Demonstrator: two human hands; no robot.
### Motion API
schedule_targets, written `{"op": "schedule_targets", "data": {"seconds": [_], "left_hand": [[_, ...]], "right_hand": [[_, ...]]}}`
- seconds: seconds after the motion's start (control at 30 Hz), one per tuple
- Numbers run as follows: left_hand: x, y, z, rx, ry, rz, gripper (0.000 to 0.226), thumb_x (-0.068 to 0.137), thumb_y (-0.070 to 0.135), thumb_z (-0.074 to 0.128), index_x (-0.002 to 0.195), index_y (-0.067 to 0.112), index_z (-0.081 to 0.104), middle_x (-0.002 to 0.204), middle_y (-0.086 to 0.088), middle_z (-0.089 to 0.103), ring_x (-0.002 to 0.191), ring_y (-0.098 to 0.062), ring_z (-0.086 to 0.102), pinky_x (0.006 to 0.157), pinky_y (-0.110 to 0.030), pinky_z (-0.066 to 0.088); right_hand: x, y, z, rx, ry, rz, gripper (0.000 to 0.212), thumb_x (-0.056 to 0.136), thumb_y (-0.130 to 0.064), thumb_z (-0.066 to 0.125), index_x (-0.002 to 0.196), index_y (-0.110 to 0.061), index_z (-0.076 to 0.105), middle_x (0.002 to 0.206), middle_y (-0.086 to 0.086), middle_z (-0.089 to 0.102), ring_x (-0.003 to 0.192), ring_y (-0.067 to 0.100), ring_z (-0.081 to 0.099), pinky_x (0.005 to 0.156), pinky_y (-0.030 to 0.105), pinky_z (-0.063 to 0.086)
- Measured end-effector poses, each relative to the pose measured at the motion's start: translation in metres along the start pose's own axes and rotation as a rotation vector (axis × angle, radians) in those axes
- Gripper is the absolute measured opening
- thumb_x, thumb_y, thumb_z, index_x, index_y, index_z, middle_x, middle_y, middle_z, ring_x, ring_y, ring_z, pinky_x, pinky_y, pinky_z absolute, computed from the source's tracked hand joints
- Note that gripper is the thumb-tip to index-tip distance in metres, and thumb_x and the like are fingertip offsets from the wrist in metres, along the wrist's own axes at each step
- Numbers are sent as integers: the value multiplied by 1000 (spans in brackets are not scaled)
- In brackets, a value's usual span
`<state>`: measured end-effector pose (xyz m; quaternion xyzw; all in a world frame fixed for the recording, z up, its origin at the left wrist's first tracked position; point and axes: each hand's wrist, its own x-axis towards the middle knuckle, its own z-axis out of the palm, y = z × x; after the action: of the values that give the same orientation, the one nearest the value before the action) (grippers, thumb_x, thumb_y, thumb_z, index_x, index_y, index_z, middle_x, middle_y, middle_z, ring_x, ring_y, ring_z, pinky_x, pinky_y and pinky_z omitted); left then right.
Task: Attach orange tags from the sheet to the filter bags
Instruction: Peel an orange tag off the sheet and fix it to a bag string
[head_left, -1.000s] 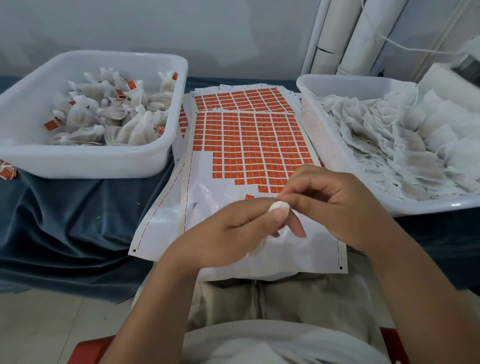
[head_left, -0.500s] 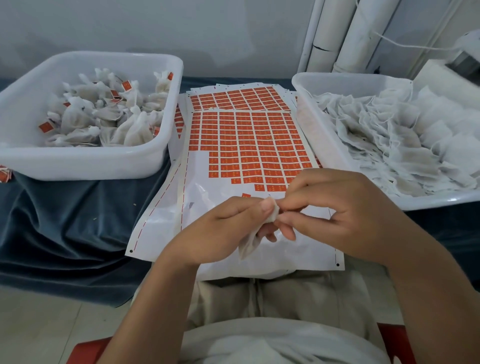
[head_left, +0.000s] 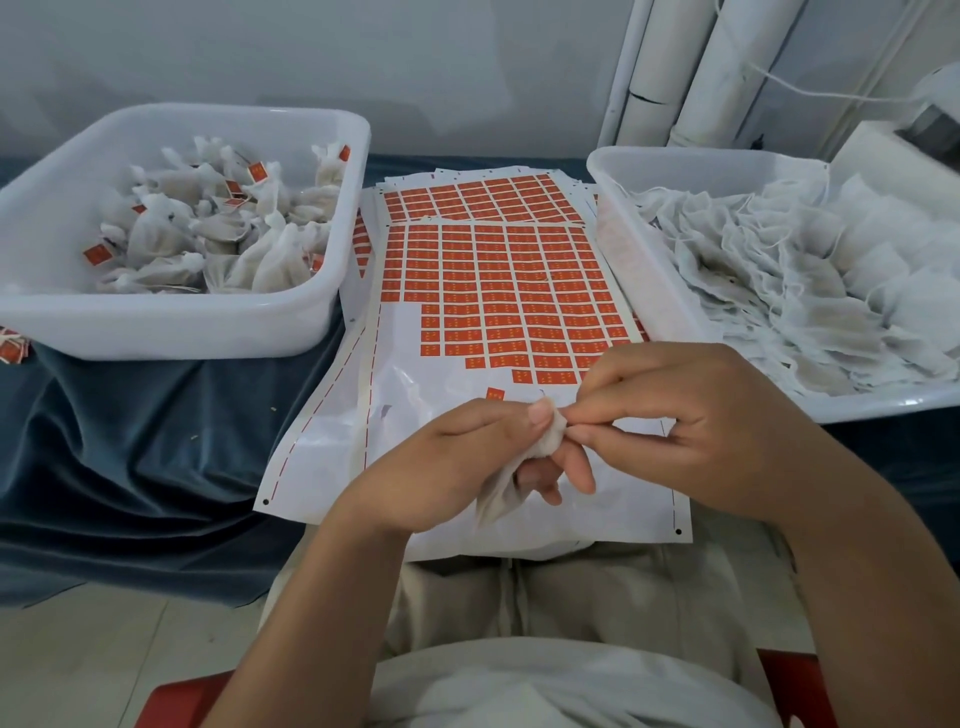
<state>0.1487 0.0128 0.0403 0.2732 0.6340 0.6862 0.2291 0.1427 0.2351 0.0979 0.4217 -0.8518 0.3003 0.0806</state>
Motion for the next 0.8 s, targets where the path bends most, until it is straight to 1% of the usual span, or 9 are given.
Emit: {"op": "schedule_targets", "data": {"seconds": [0.07, 0.17, 0.3, 0.37, 0.47, 0.57, 0.63, 0.7, 0.8], "left_hand": [[1, -1, 0, -35, -7, -9, 50, 109, 50, 37, 97, 28, 80, 77, 11, 58, 79, -24, 54, 88, -25, 52], [3, -5, 0, -97, -12, -13, 53, 107, 56, 39, 94, 24, 80, 71, 9, 47, 72, -10, 50, 83, -22, 50], [6, -10, 0, -112, 22, -35, 54, 105, 60, 41, 95, 22, 78, 72, 5, 42, 74, -18, 47, 87, -33, 53], [7, -11, 1, -127, 30, -37, 53, 106, 58, 41, 96, 21, 78, 74, 1, 40, 76, -23, 45, 88, -39, 53], [5, -8, 2, -161, -2, -7, 50, 107, 55, 43, 93, 22, 77, 73, 3, 43, 74, -19, 46, 85, -35, 52], [4, -5, 4, -232, -16, 21, 47, 110, 44, 41, 87, 22, 76, 73, 12, 55, 70, -14, 46, 79, -28, 52], [4, -4, 5, -340, -36, 41, 45, 110, 37, 44, 82, 19, 74, 68, 9, 48, 65, -17, 39, 76, -28, 53], [5, -3, 6, -417, -38, 39, 46, 111, 35, 44, 78, 18, 71, 64, 6, 38, 62, -14, 40, 73, -28, 53], [5, -4, 6, -480, -23, 6, 53, 111, 27, 30, 75, 17, 68, 61, 9, 40, 59, -9, 44, 70, -27, 52]], "right_hand": [[1, -1, 0, 1, -10, 6, 20, 98, -25, 64, 96, -22, 83, 90, -13, 70, 82, 5, 66, 73, 16, 49], [1, 0, 1, -4, -7, 20, 16, 98, -23, 68, 99, -20, 83, 90, -13, 69, 82, 4, 65, 74, 15, 48], [2, 1, 7, -173, 69, -8, 11, 92, -13, 71, 92, -15, 82, 86, -8, 70, 77, 6, 62, 71, 21, 50], [2, 0, 12, -156, 145, 28, 10, 88, -10, 71, 87, -14, 80, 83, -8, 69, 74, 10, 62, 68, 24, 51], [3, 0, 15, 137, 148, 167, 11, 87, -15, 65, 84, -19, 74, 79, -10, 68, 73, 15, 65, 65, 25, 53], [5, 2, 18, 655, -55, 301, 18, 90, -14, 52, 88, -14, 71, 81, -5, 75, 71, 9, 70, 67, 18, 50], [5, 5, 21, 877, -131, 369, 21, 91, -16, 50, 89, -13, 71, 88, 8, 77, 74, 28, 72, 67, 27, 45], [5, 8, 23, 924, -152, 371, 18, 95, -20, 57, 92, -17, 75, 94, 11, 77, 76, 41, 66, 68, 32, 43], [5, 6, 20, 866, -153, 294, 21, 105, -29, 59, 100, -19, 77, 94, -4, 77, 76, 12, 65, 73, 29, 49]]}}
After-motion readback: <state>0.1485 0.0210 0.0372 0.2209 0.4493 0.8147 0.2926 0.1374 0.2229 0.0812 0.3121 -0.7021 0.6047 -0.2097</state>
